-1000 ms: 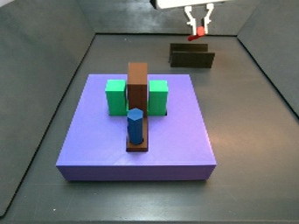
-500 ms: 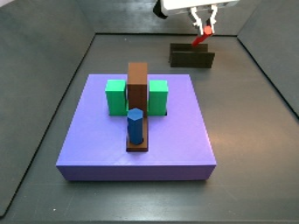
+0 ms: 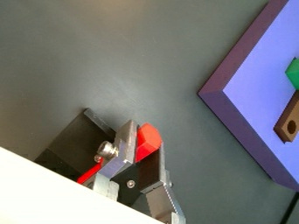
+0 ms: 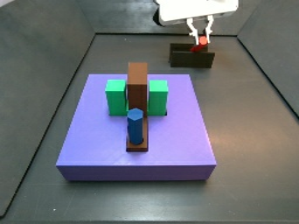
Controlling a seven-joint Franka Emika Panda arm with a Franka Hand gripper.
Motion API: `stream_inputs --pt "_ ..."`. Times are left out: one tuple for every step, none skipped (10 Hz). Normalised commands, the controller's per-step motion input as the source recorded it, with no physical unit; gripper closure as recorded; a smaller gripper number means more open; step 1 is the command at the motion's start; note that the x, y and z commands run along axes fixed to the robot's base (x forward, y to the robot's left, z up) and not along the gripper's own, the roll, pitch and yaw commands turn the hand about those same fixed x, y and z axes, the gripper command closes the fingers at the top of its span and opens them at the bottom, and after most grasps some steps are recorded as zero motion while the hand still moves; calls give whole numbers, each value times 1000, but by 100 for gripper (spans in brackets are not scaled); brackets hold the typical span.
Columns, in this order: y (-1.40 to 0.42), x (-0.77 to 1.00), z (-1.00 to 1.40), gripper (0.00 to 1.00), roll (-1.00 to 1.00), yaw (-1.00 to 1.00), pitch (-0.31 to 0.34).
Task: Pick up the red object. Move up. Place the red object on the fixture. Regrasp the red object. Move to above the board. Insert the red object.
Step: Place the red object on the fixture.
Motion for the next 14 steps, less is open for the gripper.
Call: stream_inputs --pt "9 0 -29 100 0 -140 0" --pt "66 -17 -89 100 -51 -86 0" --pt "111 0 -117 100 -123 -29 0" --pt "194 0 -146 100 -206 0 0" --pt "243 0 -166 100 -234 0 0" --pt "160 0 -191 100 -280 0 0" --pt "14 0 -234 100 -277 0 0" --pt "-40 0 -214 100 -34 0 0" --pt "0 0 -191 100 0 -26 0" --pt "0 0 -177 100 -123 -43 0" --pt "14 0 -114 100 -180 -63 0" --pt "71 -3 -29 100 -86 -31 0" --pt "0 0 0 100 0 0 0" --pt "0 0 0 0 0 0 0"
